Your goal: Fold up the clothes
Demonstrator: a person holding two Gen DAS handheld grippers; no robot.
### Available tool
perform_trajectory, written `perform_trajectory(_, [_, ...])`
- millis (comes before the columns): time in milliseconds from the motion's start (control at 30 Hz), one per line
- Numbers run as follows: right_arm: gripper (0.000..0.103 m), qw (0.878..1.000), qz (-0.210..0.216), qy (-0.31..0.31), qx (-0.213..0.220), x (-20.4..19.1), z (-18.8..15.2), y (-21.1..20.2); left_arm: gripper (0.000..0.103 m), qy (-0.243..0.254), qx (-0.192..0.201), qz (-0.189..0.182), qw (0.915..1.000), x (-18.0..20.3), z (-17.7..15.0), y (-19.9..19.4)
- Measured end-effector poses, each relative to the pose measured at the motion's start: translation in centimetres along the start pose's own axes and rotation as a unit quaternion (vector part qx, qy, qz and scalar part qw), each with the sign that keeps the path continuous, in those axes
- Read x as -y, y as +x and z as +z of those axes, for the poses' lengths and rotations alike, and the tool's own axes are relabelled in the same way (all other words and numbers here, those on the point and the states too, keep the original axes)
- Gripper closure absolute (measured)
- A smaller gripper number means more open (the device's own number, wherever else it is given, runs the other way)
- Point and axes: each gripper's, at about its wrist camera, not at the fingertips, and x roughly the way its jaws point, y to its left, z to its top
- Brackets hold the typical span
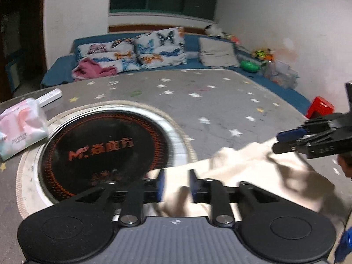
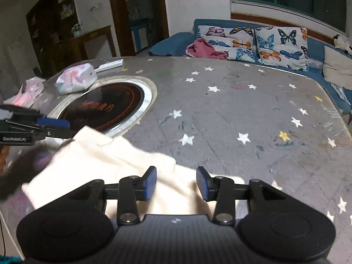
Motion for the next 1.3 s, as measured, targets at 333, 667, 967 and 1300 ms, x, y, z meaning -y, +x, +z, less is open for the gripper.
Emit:
perform_trajectory(333, [0.065,0.999,-0.007,-0.046,-0.015,-1.6,0.0,1.5,0.075,0.054,-0.028,-0.002,0.9981,2.1,-0.8,2.3])
perform_trajectory(667, [0.094,0.997,-0.006,-0.081,-0.001,-3.1,1.2,1.5,0.096,0.096,0.010,0.034,0.9948,3.5,0.4,1.2])
perform_trajectory(967, [0.092,0.997,-0.041,-0.059,-0.004,-2.7,1.5,4.4,0.095,0.081,-0.006,0.074,0.9940,3.0,1.1,4.7])
perform_trajectory(1300, [0.088,0.998,-0.036,-0.053,0.020,-2.8,1.7,1.5,0.089,0.052,0.012,0.022,0.9983,4.1,2.5,2.8])
